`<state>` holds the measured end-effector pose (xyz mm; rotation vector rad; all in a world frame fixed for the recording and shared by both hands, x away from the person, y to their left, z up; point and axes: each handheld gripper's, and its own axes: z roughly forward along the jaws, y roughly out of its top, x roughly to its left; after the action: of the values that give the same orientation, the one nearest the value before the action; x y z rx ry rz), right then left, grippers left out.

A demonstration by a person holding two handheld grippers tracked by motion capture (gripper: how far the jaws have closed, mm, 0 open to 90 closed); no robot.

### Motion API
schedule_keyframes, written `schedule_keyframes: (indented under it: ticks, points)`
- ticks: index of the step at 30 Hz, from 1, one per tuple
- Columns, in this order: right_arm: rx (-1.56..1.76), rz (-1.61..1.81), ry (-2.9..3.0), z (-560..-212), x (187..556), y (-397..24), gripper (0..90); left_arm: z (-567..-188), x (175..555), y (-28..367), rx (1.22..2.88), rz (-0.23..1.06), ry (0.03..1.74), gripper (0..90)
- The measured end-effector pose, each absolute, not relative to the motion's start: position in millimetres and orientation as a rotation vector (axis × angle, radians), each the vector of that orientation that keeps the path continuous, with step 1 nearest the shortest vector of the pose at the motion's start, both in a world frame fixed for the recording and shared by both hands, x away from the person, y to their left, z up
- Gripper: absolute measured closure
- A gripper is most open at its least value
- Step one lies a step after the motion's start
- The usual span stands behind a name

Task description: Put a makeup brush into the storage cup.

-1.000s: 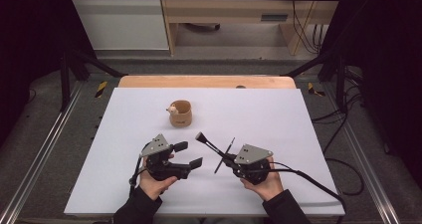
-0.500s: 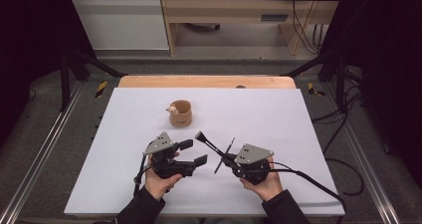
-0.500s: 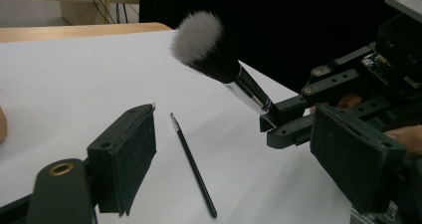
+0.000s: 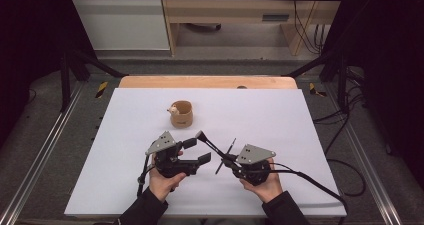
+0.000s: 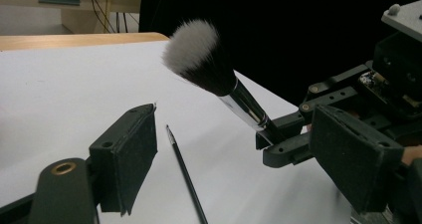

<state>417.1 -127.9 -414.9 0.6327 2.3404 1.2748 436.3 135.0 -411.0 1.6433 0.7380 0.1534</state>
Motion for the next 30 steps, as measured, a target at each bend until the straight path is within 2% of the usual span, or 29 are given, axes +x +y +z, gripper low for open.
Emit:
schedule_keyframes:
  ticks: [19,30]
  points:
    - [0.667,1.340,2.311,-417.5,416.4,-125.1,79.2,-412.2,439.6,124.8,1.620,0.132,0.745,20.9]
    - [0.674,1.361,2.304,-418.9,415.8,-123.4,79.2,-414.2,443.3,123.0,1.602,0.103,0.755,26.1]
